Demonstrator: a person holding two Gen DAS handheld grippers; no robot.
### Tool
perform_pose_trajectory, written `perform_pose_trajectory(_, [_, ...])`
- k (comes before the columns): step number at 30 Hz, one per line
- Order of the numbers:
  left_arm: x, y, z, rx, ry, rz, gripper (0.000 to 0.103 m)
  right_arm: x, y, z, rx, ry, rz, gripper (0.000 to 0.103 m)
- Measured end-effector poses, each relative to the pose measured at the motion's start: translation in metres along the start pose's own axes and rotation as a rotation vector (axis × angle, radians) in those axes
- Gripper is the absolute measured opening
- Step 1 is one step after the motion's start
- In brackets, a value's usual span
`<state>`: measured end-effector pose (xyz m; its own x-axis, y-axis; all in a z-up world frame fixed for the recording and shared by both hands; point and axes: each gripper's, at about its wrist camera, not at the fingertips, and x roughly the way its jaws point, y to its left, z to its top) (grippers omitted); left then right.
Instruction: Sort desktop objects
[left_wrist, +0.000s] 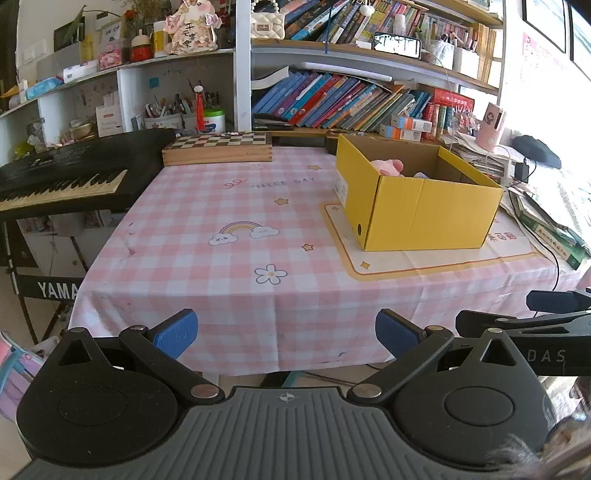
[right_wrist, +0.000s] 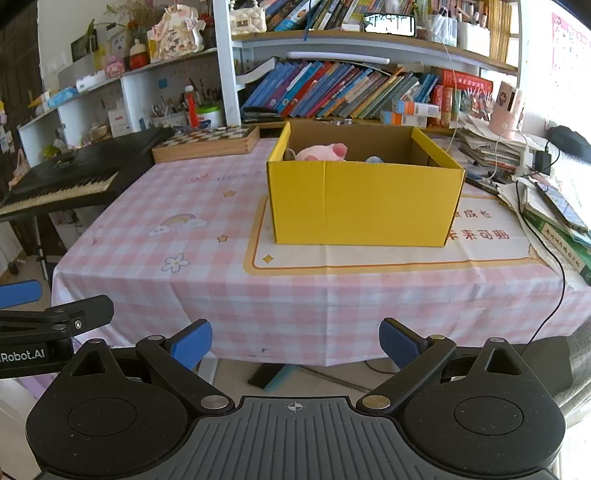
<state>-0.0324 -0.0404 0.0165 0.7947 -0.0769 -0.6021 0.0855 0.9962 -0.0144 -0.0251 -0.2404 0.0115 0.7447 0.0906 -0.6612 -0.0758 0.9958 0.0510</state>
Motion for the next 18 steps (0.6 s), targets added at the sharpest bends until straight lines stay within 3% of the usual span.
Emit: perform_pose_trajectory(18, [0.0058,0.0064,-0.0009,-0.039,-0.002,-0.002,0.103,0.0066,0.0013,0.0035,-0.012,0.018,-0.006,0.099])
